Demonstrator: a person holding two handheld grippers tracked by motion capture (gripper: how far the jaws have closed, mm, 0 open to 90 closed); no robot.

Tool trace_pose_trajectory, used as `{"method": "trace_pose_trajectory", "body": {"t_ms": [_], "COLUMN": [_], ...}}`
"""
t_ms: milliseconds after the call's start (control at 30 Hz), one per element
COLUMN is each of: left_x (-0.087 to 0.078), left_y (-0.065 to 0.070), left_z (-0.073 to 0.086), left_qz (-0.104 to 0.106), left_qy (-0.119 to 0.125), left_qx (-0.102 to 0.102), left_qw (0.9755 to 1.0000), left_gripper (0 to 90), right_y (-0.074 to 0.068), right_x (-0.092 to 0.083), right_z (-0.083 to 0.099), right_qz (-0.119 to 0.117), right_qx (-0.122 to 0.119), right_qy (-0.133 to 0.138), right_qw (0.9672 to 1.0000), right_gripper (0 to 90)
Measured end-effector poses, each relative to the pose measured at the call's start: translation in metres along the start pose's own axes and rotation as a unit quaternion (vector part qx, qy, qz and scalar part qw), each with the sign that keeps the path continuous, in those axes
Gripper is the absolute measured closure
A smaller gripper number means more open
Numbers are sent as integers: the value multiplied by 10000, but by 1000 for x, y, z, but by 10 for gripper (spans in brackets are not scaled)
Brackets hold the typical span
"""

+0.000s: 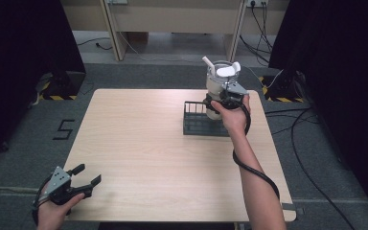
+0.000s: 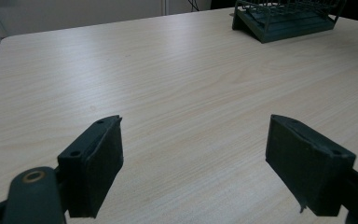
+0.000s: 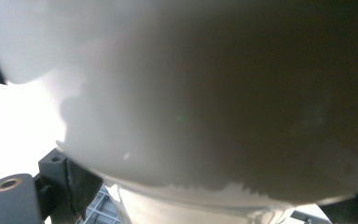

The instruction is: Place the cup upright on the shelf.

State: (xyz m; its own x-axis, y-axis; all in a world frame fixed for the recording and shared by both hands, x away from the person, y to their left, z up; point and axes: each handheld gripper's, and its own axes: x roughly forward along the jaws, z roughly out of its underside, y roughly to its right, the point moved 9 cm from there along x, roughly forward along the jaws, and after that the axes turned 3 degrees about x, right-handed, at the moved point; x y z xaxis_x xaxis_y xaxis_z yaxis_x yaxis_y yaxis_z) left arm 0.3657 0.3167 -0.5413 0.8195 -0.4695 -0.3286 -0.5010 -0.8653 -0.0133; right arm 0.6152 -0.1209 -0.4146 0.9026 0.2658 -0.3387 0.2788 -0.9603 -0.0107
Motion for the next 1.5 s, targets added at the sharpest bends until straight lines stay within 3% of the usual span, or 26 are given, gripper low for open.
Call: {"method": "trace_pose_trajectory", "body": {"t_ms": [367,667,833,1067,1500], "left_x": [0,0,0,0,0], "left_y": [0,0,1,2,2], "left_z": [0,0,0,0,0], "left_qz": [3,20,28,49,53], "left_qy": [11,2,5,3,0], "left_qx": [-18,-6,13,35,41], "left_qw": [10000,10000,10000,10000,10000], "left_gripper": [182,182,184,184,185], "right_y": [1,-1,-1,2,0], "right_x": [13,20,21,19,18], "right_z": [22,34,35,38,43], "right_qz": [58,10,9,-16,-110], "right_qx": [-76,6,-32,156,235], "right_qy": [-200,-253,-177,-75,87], "right_qw": [9998,9997,9998,9998,9996], "right_gripper": [108,107,107,100,92]}}
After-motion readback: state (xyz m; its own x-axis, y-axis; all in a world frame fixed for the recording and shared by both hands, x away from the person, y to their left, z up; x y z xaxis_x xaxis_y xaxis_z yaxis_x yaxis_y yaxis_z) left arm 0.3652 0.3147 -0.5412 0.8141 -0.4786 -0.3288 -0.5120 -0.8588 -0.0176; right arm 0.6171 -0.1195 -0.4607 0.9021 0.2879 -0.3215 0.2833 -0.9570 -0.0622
